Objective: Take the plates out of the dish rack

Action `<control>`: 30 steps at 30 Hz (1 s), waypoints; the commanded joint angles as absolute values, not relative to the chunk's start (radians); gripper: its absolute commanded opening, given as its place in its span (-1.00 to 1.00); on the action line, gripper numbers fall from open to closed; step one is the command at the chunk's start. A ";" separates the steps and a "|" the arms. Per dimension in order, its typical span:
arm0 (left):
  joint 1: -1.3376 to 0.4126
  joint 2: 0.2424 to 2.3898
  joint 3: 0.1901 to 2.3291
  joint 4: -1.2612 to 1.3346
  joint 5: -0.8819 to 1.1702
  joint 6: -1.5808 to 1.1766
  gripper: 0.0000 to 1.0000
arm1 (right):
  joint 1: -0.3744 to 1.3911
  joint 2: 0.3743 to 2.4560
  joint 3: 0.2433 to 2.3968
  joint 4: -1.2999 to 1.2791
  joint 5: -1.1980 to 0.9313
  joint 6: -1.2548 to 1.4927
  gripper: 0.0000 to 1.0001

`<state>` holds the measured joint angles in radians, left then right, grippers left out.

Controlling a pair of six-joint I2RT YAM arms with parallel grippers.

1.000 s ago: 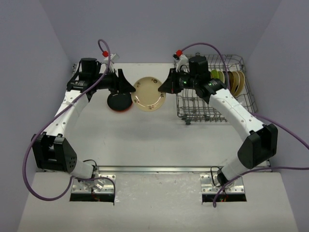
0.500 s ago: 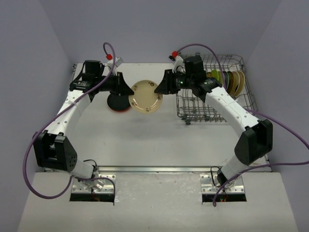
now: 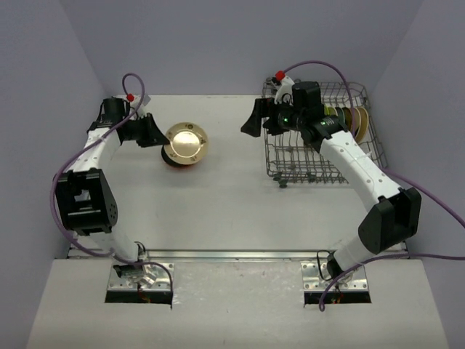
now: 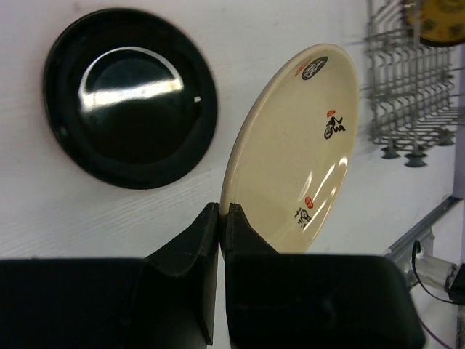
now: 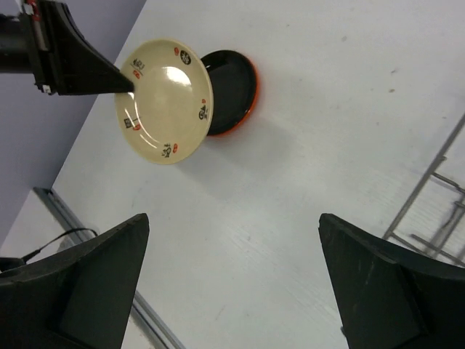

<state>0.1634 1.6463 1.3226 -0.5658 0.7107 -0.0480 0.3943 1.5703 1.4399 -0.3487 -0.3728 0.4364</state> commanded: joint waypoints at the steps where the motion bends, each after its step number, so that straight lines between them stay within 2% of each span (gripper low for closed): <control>1: 0.191 1.752 1.368 -0.613 0.629 -0.014 -1.00 | 0.347 1.508 1.414 -0.335 -0.348 0.418 0.98; 7: 0.198 1.838 1.385 -0.563 0.552 -0.040 -1.00 | 0.339 1.502 1.401 -0.336 -0.364 0.422 0.98; 20: 0.230 1.954 1.506 -0.555 0.524 -0.055 -0.99 | 0.339 1.500 1.392 -0.337 -0.381 0.418 0.98; 27: 0.233 1.965 1.507 -0.552 0.516 -0.050 -0.53 | 0.339 1.507 1.397 -0.339 -0.385 0.419 0.98; 30: 0.233 1.958 1.510 -0.553 0.503 -0.044 -0.23 | 0.339 1.512 1.399 -0.341 -0.385 0.420 0.98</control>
<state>0.2237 1.9640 1.4700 -0.5802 0.5086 -0.0506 0.3370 1.5272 1.3931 -0.3673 -0.3756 0.4301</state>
